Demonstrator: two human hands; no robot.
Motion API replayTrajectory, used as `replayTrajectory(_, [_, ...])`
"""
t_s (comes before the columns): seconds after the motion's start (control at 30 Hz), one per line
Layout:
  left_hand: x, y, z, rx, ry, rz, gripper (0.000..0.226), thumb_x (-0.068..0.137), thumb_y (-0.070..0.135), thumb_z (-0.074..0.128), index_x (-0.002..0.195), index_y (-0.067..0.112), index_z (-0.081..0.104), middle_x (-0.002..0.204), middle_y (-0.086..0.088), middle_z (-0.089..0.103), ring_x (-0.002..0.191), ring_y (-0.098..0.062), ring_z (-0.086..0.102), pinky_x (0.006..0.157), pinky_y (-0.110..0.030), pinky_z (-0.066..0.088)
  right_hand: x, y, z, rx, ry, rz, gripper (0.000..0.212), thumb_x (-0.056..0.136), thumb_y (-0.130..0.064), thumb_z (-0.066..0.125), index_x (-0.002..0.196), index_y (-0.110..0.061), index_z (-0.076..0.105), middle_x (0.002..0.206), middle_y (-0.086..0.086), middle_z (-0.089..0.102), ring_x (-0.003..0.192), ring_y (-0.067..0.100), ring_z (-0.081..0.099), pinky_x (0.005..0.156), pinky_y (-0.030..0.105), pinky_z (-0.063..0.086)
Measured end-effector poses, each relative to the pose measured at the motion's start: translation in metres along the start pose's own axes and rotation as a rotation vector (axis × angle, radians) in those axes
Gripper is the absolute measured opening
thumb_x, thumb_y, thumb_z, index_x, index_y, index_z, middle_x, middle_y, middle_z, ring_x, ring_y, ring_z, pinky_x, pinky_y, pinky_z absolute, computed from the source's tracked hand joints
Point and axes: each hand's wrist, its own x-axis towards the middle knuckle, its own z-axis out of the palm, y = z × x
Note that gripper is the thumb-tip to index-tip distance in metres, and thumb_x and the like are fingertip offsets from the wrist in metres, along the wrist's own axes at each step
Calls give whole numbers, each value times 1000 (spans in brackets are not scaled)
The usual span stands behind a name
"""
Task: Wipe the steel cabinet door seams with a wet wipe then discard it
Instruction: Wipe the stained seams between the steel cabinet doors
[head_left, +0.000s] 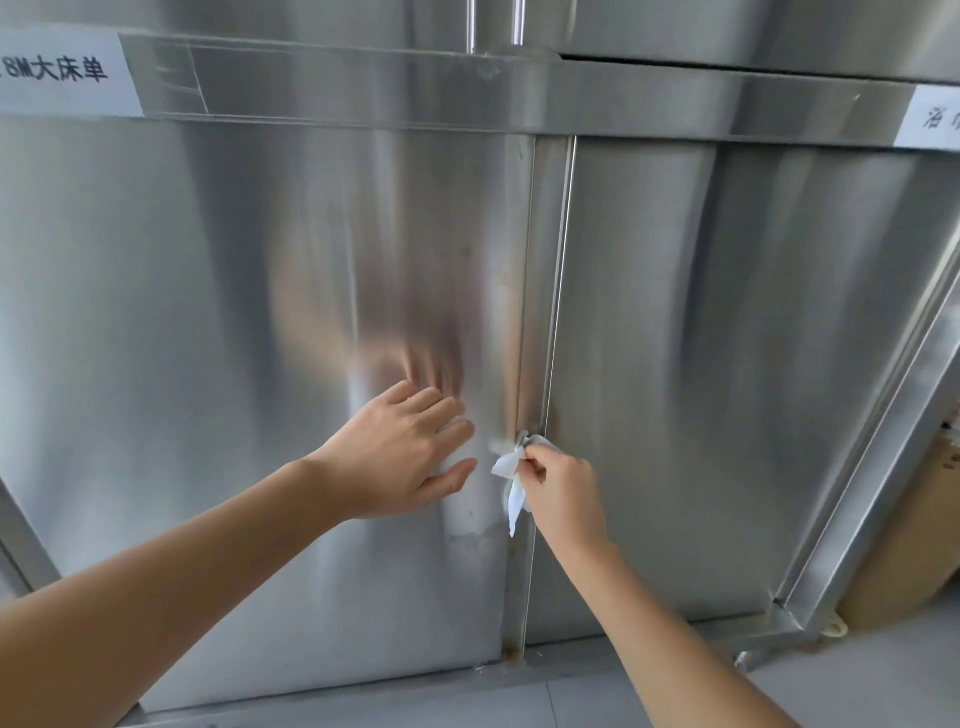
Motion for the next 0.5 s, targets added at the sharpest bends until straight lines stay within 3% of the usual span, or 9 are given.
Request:
replayTrajectory(0.07, [-1,2,0,0,-13,-2,42,102,46,40,99,13,65,96,-4,63,79,-28,57,71,-39,47,-2,1,0,-24,-34,14,18,90,-7,60,72,-10,61,64,-26,52,53,20,39,50,27,30])
replayTrajectory(0.27, [-1,2,-7,-3,-23,-4,44,103,47,37,101,13,65,99,-5,64,83,-29,58,76,-40,48,25,-24,-22,-13,90,-47,19,90,-18,62,71,-12,59,58,4,58,55,30,50,52,38,46])
replayTrajectory(0.37, [1,0,-9,6,-14,-9,44,103,47,37,101,13,65,99,-5,65,82,-29,58,76,-40,49,60,-55,-41,31,201,-117,5,87,-15,61,83,-18,62,62,3,63,59,29,55,58,36,49])
replayTrajectory(0.5, [4,1,-7,3,-8,-28,44,103,47,36,99,14,64,98,-4,64,81,-28,58,74,-41,49,80,-63,-48,53,227,-168,9,88,-14,59,83,-21,59,63,4,64,61,29,58,60,38,50])
